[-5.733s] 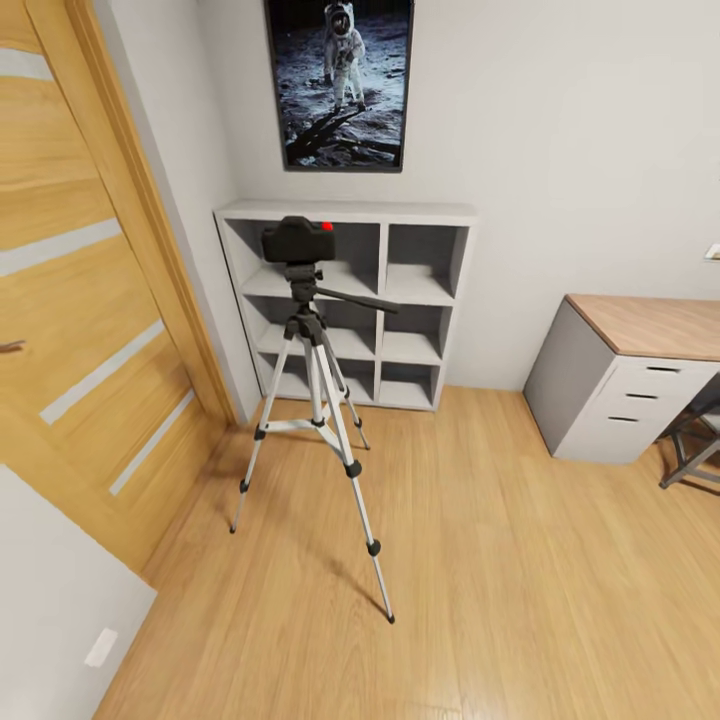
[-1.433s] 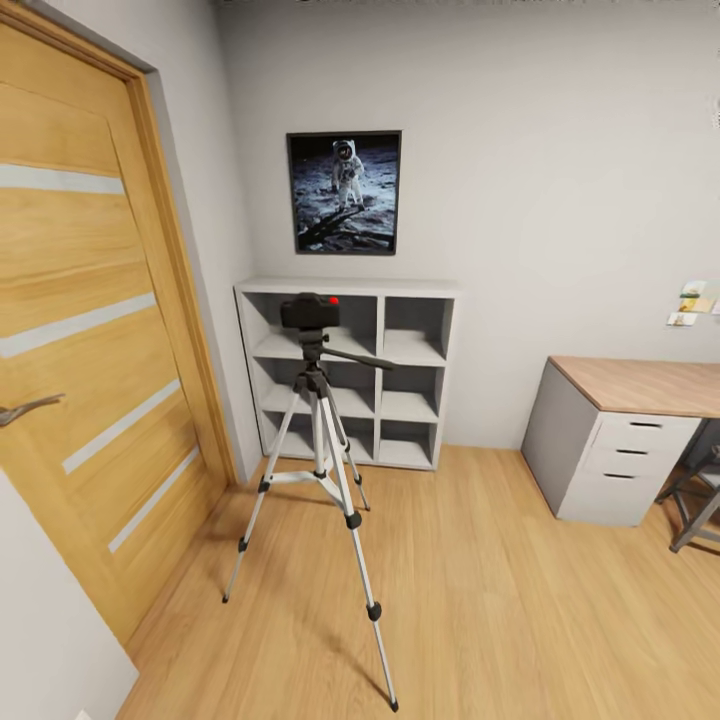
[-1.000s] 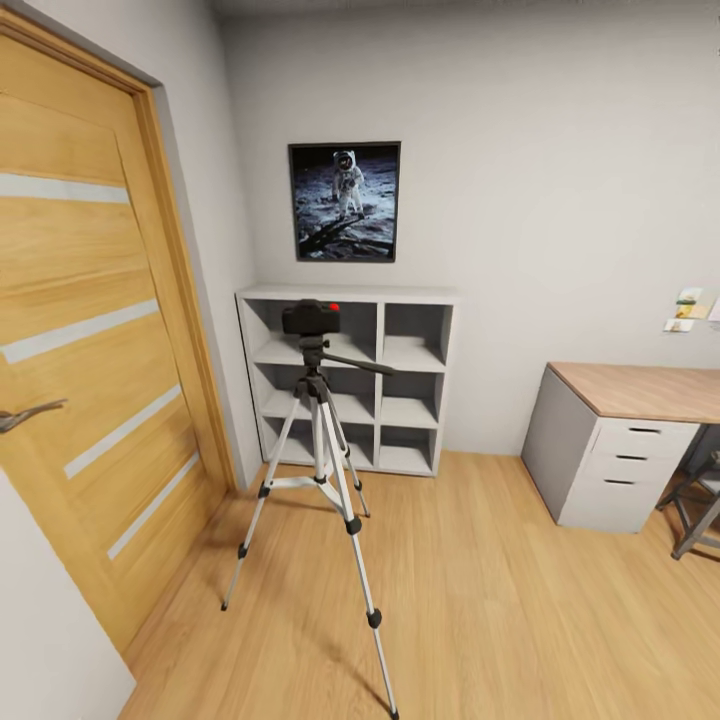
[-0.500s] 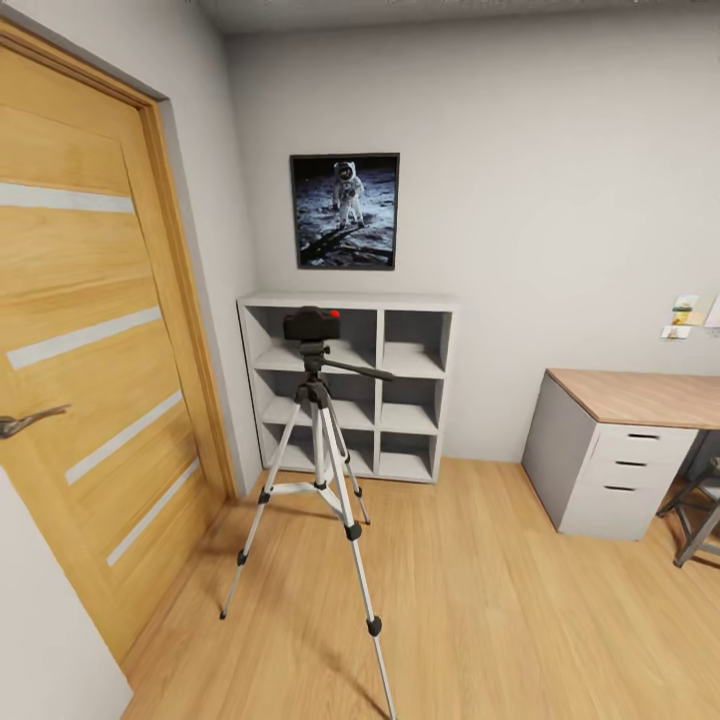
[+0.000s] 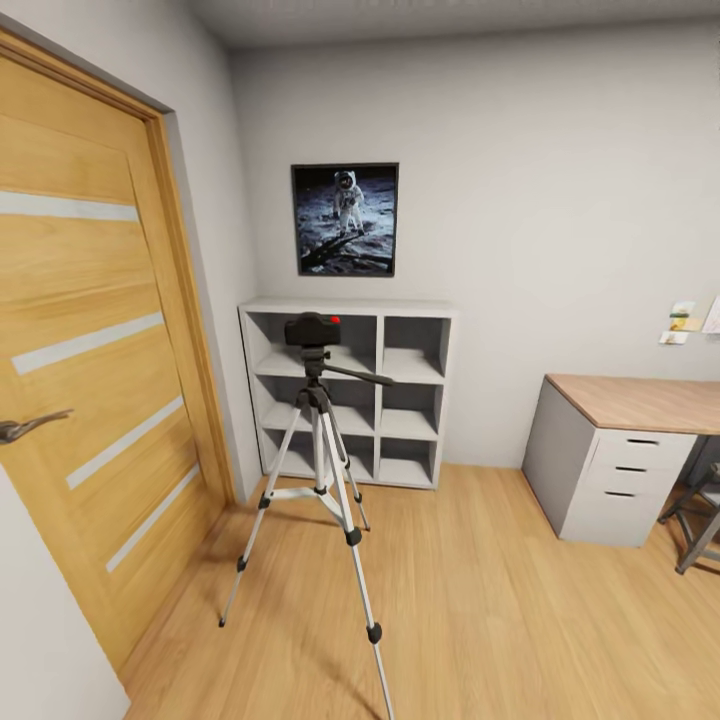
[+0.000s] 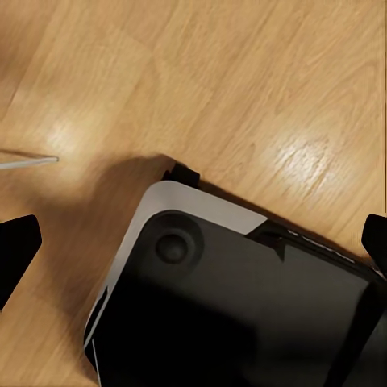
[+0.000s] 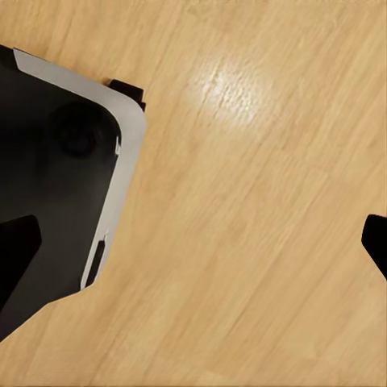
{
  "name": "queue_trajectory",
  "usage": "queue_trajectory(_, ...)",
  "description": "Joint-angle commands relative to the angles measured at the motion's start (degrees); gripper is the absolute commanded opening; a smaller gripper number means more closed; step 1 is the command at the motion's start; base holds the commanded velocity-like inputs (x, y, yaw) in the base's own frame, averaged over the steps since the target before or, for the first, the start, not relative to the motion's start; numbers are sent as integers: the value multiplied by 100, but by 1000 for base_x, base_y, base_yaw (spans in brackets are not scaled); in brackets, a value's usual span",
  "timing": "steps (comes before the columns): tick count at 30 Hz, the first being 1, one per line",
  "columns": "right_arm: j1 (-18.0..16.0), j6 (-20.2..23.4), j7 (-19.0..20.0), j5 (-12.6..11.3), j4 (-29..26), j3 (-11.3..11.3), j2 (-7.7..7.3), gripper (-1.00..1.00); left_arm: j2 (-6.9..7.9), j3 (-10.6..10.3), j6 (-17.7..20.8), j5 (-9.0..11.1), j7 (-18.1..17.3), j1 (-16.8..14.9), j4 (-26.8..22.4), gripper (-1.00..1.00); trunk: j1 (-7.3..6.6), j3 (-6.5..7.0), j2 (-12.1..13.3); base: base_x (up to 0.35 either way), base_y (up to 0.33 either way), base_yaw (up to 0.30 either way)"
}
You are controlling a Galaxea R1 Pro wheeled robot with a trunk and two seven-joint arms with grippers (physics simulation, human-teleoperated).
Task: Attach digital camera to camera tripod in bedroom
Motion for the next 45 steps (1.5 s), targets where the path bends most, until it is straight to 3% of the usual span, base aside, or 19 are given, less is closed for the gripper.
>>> queue_trajectory(1,-7,-37,6,16,19,13,-2,100,-3,-51,17,38,27,-2,-15,100,2,6,-4,0,0,0)
queue_trajectory(7,-7,-55,-13,-63,19,-21,-3,100,-30,-43,12,24,27,-1,-24,100,2,49,-4,0,0,0)
queue_trajectory(13,-7,-87,-26,-606,19,-37,-19,100,-15,-72,-158,10,41,0,23,100,2,94,-4,0,0,0)
queue_trajectory(15,-7,-97,-29,-850,19,-35,-24,100,-8,-77,-392,5,47,-1,42,100,2,109,-4,0,0,0)
queue_trajectory(18,-7,-102,-31,-1037,19,-33,-20,100,1,-80,-668,1,55,-2,54,100,2,133,-4,0,0,0)
queue_trajectory(28,-7,-102,-28,-1154,19,-31,-4,100,98,-78,-886,7,62,-2,70,100,2,218,-4,0,0,0)
queue_trajectory(45,-7,-117,-32,-1158,19,-31,6,100,107,-86,-903,7,55,-2,64,100,2,361,-4,0,0,0)
